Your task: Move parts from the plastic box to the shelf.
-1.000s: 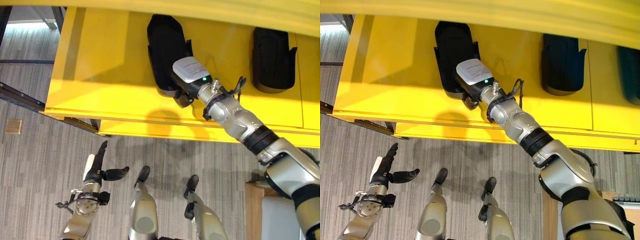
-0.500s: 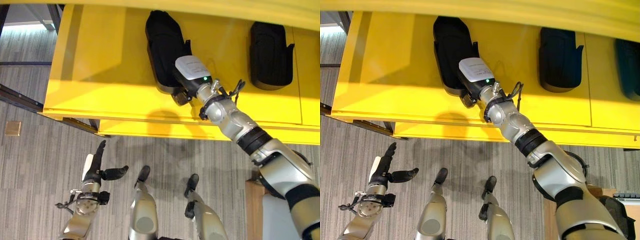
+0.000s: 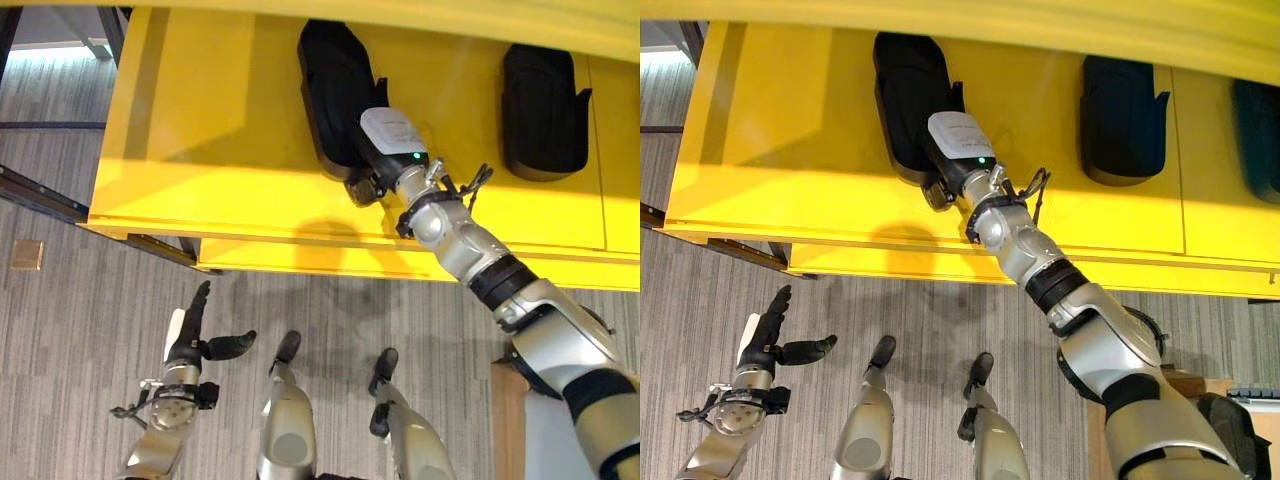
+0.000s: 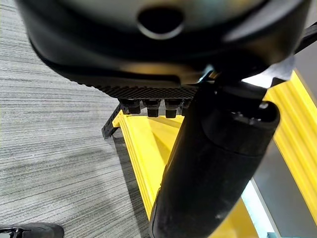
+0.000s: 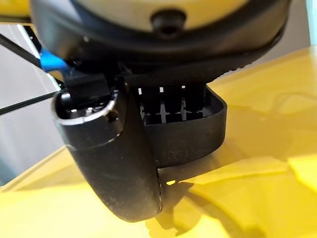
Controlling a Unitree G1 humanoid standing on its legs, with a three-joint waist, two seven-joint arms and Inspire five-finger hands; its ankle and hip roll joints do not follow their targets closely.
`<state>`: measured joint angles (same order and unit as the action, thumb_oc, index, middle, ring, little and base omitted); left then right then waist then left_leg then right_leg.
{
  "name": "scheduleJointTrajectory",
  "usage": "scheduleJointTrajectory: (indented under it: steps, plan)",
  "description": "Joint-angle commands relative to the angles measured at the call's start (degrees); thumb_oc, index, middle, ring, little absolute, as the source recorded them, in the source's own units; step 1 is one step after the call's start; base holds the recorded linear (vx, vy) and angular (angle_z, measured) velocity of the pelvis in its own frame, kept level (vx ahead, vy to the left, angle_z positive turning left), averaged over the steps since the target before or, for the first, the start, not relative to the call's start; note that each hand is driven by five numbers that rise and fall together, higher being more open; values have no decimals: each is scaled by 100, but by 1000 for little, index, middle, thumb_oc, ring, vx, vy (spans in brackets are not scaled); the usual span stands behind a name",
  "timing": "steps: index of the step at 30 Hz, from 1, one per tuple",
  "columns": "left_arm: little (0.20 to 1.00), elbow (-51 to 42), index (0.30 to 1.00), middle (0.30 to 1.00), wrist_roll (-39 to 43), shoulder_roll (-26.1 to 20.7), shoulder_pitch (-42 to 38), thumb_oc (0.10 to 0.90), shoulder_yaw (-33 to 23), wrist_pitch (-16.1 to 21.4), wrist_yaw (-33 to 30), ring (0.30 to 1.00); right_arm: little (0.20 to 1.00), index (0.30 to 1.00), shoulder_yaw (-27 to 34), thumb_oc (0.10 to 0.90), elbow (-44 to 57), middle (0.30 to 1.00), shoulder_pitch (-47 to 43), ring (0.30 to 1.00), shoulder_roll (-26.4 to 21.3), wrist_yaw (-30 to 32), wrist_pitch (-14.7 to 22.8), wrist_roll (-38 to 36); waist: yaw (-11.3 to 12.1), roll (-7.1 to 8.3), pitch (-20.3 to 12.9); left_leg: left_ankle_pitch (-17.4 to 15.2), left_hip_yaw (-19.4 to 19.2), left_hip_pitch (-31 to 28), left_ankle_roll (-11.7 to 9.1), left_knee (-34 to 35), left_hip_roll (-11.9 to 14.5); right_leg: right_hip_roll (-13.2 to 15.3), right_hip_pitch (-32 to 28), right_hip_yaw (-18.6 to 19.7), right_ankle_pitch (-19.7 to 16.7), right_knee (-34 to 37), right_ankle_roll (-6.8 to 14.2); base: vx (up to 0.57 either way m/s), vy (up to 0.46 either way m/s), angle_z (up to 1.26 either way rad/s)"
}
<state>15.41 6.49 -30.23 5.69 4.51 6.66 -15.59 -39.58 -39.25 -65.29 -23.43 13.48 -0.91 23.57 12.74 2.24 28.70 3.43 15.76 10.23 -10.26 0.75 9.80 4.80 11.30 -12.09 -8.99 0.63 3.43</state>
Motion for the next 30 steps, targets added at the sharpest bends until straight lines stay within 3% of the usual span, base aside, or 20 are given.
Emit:
scheduleJointTrajectory:
  steps: [1,30]
  plan:
    - [1000,-409,1000,1000,77,-393,189,900,-69,435,-238,1000,300,300,510,400,-219,300,-554,300,-222,579,-152,-73,-16,262,-136,283,-165,-202,504,347,-60,758,18,353,491,-788,566,0,0,0]
    - [1000,-386,1000,1000,49,-346,182,900,-87,396,-295,1000,300,300,790,400,-15,300,-313,300,-300,759,-213,-90,-84,295,-118,271,-205,-253,506,369,-51,744,46,405,496,-826,576,0,0,0]
